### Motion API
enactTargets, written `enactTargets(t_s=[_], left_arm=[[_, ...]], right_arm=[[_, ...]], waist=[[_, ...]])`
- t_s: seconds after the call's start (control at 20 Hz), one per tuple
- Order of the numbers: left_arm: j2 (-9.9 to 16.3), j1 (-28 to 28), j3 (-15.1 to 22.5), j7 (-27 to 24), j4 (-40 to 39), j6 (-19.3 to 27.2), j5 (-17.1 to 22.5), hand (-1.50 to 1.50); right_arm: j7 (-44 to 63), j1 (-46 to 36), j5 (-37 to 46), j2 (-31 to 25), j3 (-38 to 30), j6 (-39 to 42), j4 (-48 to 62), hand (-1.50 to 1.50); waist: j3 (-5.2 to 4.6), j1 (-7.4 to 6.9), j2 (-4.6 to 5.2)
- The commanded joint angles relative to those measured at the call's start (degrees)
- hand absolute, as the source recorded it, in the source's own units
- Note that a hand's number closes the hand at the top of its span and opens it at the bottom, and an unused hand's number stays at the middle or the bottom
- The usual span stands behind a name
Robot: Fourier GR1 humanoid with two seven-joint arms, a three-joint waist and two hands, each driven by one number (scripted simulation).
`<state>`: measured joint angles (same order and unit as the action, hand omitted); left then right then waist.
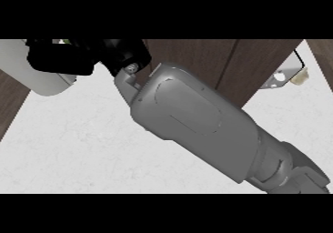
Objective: Pick up the wine, place it into the cabinet and close the cabinet
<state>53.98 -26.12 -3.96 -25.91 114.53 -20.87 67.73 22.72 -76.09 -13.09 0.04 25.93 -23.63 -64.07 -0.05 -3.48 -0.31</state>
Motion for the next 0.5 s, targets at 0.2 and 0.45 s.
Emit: enactTargets(t_s=[0.2,0.45], left_arm=[[-0.74,-0.49,-1.38,0.92,1.07,0.37,0.50,1.50],[-0.47,2.00,-1.68,1.91,0.99,3.02,1.59,1.50]], right_arm=[[-8.78,3.99,0.53,-4.21,-2.98,3.77,13.41,1.50],[-11.97,6.02,1.02,-5.84,-2.77,5.41,13.14,1.50]], waist=[[0.00,-0.06,1.50],[0.04,1.59,1.73]])
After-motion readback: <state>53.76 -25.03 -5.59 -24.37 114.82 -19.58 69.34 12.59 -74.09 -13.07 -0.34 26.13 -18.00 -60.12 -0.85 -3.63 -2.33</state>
